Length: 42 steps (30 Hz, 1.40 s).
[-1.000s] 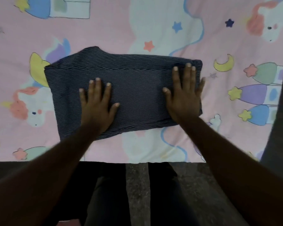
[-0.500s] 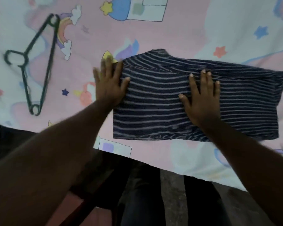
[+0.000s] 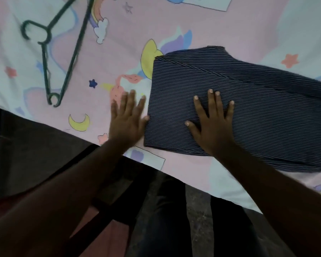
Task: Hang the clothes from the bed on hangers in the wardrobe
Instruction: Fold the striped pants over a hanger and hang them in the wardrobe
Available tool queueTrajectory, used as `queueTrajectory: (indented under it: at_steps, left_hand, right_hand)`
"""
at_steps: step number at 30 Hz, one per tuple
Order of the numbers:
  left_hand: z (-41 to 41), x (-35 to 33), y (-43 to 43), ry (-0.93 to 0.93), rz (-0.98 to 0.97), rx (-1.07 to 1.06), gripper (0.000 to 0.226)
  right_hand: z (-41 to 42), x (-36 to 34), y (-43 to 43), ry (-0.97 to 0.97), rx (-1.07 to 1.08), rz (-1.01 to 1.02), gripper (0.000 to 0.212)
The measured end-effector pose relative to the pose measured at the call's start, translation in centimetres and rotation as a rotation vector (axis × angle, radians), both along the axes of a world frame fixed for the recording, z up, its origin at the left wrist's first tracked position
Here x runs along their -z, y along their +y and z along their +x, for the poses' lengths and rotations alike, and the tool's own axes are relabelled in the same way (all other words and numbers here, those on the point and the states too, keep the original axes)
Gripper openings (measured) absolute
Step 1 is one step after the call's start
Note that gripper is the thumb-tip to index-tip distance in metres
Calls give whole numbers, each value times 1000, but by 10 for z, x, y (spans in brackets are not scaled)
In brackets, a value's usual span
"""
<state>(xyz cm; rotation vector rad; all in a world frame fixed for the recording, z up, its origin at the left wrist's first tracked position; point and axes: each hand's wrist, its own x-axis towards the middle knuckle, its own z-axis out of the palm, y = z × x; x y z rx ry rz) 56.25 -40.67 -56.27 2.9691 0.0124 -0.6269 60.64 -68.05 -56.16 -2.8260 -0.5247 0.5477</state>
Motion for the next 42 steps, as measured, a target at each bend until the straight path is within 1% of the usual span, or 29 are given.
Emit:
queueTrajectory:
  at_steps: [2,4,6,8,10,12,14,16,20,22,25,28,30,33,35,37,38,40,42]
  left_hand:
    - [4,-5,32,-7,81,-111,67]
    - [16,-15,67,-57,144,-278,67]
    - [32,-29,95,-97,158,-427,67]
    - [47,-37,118,-138,159,-539,67]
    - [58,-37,135,-109,166,-595,66]
    - [67,-36,144,-51,185,-597,56]
    - [74,-40,145,-39,193,-602,36]
    - [75,-42,133,-27,138,-615,27]
    - [43,-54,66,6,-162,-582,23]
    - [12,-64,23,12,-243,-552,23]
    - [-32,-74,-33,-28,-285,-460,24]
    - [-51,-71,-62,6,-320,-429,24]
    - [-49,-68,-70,3,-353,-451,23]
    - [-43,-68,-69,-42,-380,-469,25]
    - [-38,-68,-55,-114,-358,-598,34]
    - [-30,-65,-36,-146,-314,-801,41]
    - [-25,-62,-28,-106,-308,-873,41]
    - [-16,-56,-16,27,-351,-918,34]
    - [-8,-53,-11,109,-408,-927,22]
  right_hand:
    - [3,-6,10,26,-11,6,80]
    - [5,-11,32,51,-79,30,86]
    - [5,-13,55,105,-126,12,91]
    - [6,-12,73,180,-118,-46,96]
    - [9,-13,82,222,-104,-105,100]
    - [11,-16,84,242,-100,-125,101]
    - [12,-19,85,253,-104,-143,101]
    - [12,-21,86,256,-112,-164,100]
    - [14,-25,85,260,-107,-164,100]
    - [14,-27,83,257,-107,-139,99]
    - [17,-31,79,274,-97,-96,94]
    - [23,-34,79,325,-43,-33,76]
    - [27,-39,79,296,61,96,60]
    - [31,-50,87,215,271,372,40]
    - [32,-57,100,256,323,452,32]
    - [31,-58,117,338,331,452,31]
    - [31,-57,126,358,327,408,33]
    - [34,-57,143,365,319,286,40]
    - [39,-58,157,356,277,152,50]
